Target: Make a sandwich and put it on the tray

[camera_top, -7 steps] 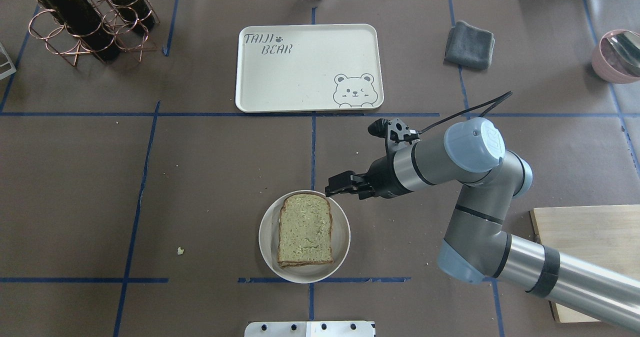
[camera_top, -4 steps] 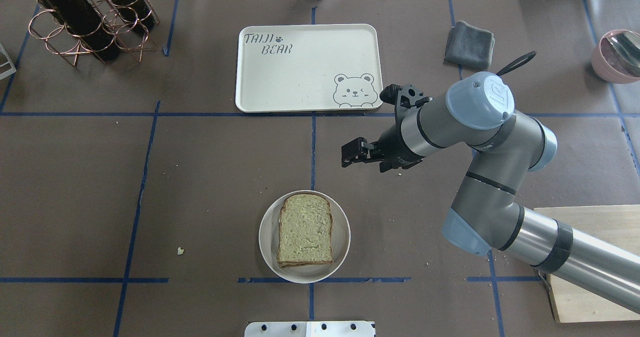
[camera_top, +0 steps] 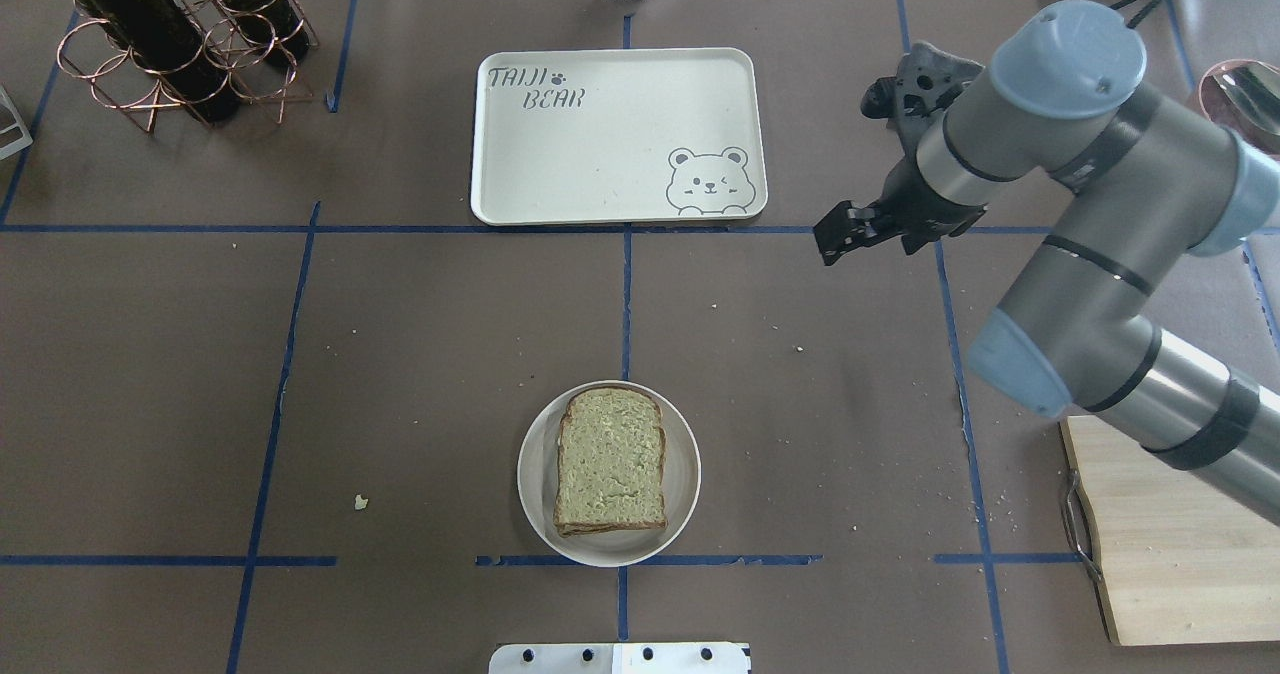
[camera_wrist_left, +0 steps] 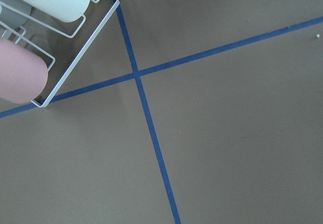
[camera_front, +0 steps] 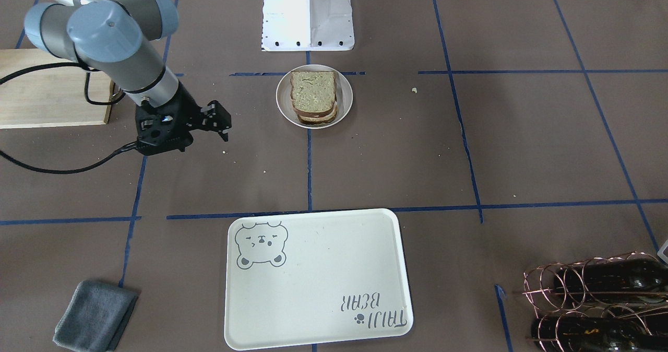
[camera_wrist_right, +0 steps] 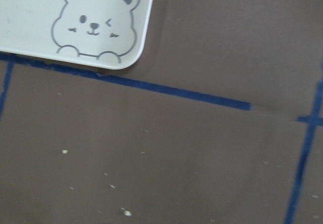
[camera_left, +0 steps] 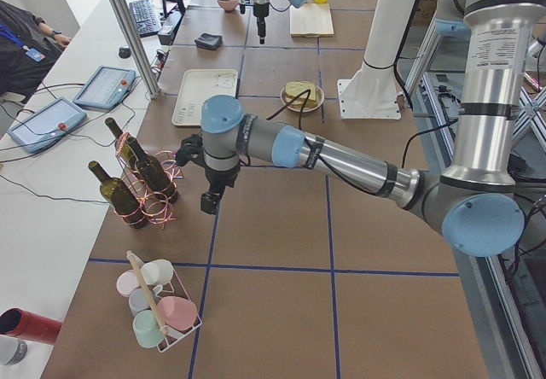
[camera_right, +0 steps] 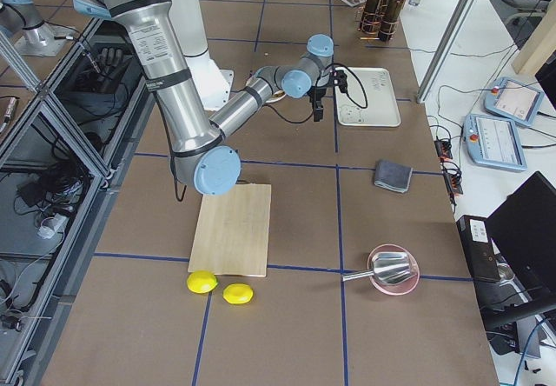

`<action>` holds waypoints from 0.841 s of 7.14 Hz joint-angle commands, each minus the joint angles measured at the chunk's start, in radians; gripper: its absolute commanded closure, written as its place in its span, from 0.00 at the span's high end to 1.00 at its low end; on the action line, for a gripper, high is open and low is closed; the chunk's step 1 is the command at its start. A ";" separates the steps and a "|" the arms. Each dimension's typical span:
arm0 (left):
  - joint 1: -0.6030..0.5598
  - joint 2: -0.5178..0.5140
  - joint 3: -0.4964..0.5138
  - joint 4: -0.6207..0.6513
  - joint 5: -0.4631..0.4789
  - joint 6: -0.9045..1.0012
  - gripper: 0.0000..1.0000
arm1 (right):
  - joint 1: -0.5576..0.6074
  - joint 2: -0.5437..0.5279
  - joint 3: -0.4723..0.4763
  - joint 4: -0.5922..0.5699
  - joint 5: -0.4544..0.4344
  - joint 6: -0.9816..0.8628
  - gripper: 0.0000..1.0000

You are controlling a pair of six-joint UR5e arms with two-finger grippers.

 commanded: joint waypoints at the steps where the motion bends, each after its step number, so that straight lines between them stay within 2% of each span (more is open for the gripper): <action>1: 0.029 -0.077 0.034 -0.020 -0.075 -0.005 1.00 | 0.217 -0.128 0.066 -0.145 0.087 -0.397 1.00; 2: 0.057 -0.101 0.022 -0.017 -0.129 -0.066 1.00 | 0.310 -0.190 0.076 -0.191 0.112 -0.595 1.00; 4: 0.180 -0.167 -0.026 -0.019 -0.128 -0.318 1.00 | 0.468 -0.315 0.067 -0.219 0.115 -0.899 1.00; 5: 0.274 -0.181 -0.086 -0.020 -0.119 -0.404 1.00 | 0.560 -0.395 0.064 -0.217 0.121 -0.964 1.00; 6: 0.369 -0.219 -0.114 -0.020 -0.078 -0.421 1.00 | 0.605 -0.478 0.063 -0.210 0.123 -0.989 1.00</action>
